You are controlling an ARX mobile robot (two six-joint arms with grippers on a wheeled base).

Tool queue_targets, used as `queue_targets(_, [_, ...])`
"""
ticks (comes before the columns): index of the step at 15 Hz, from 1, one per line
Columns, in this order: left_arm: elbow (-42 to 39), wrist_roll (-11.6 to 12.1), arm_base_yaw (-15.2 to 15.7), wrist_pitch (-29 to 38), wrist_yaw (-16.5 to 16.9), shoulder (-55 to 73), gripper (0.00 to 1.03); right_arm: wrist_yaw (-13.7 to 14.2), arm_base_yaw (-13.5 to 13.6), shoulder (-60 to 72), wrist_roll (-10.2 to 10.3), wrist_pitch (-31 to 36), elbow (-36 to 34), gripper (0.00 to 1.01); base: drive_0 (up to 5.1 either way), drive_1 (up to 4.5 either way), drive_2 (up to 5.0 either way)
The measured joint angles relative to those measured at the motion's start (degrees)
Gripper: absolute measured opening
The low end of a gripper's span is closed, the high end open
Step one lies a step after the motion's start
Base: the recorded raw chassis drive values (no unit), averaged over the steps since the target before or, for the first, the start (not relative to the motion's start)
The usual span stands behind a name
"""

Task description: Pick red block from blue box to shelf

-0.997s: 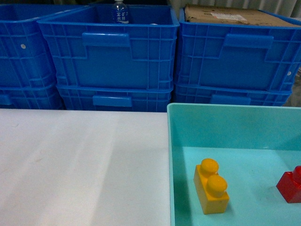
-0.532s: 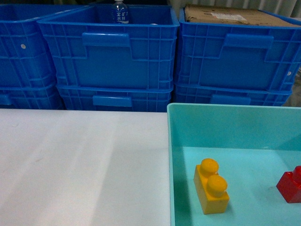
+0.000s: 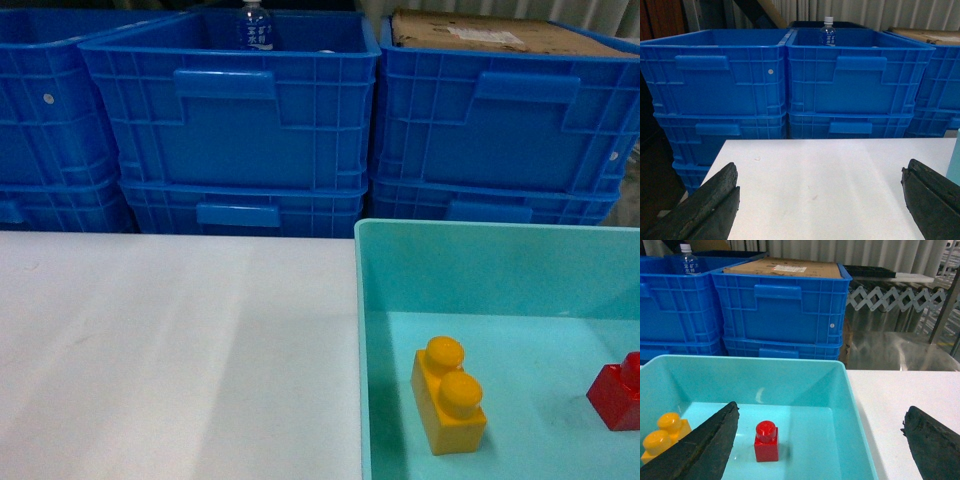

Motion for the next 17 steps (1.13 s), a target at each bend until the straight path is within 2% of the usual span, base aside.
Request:
queue_targets(2, [0.0,0.0,0.0,0.0,0.0,0.0,0.98,-5.7,-4.4,2.3,0.1,1.3,0.1,0.98,0.0,0.0,0.0])
queue_targets(3, [0.0,0.0,0.0,0.0,0.0,0.0,0.98,-7.0,-6.3,3.7,0.7,1.7,0.4,0.98,0.0,0.0,0.0])
queue_targets(4, [0.0,0.0,0.0,0.0,0.0,0.0,0.98,-5.9,-5.2,6.6,1.1,5.9,0.8,0.98,0.0,0.0,0.0])
queue_targets(6, [0.0,0.0,0.0,0.0,0.0,0.0,0.98,0.6,1.6,17.5,1.0,18.7,3.1,0.98,0.0,0.0,0.0])
queue_targets(7, [0.0,0.0,0.0,0.0,0.0,0.0,0.98,4.8,5.6,22.6,0.8,23.5,3.2,0.98,0.0,0.0,0.0])
queue_targets(10, [0.0,0.0,0.0,0.0,0.0,0.0,0.98,13.8,15.9,30.5,0.7,29.9,4.0,0.98,0.0,0.0,0.0])
queue_targets(12, [0.0,0.0,0.0,0.0,0.0,0.0,0.98,17.7,20.8,40.6,1.4,32.0,8.9,0.98,0.0,0.0,0.0])
queue_targets(13, [0.0,0.0,0.0,0.0,0.0,0.0,0.98,19.0,21.4,46.9,1.5,34.5,12.2,0.98,0.0,0.0,0.0])
queue_targets(15, [0.0,0.0,0.0,0.0,0.0,0.0,0.98,18.1,19.9,59.4,3.0,31.6,19.5,0.98,0.0,0.0,0.0])
queue_targets(16, [0.0,0.0,0.0,0.0,0.0,0.0,0.98,17.2,19.0,65.3,4.1,30.0,22.0,0.98,0.0,0.0,0.0])
queue_targets(17, [0.0,0.0,0.0,0.0,0.0,0.0,0.98,13.9,18.8,69.5,6.3,25.4,24.0,0.98,0.0,0.0,0.0])
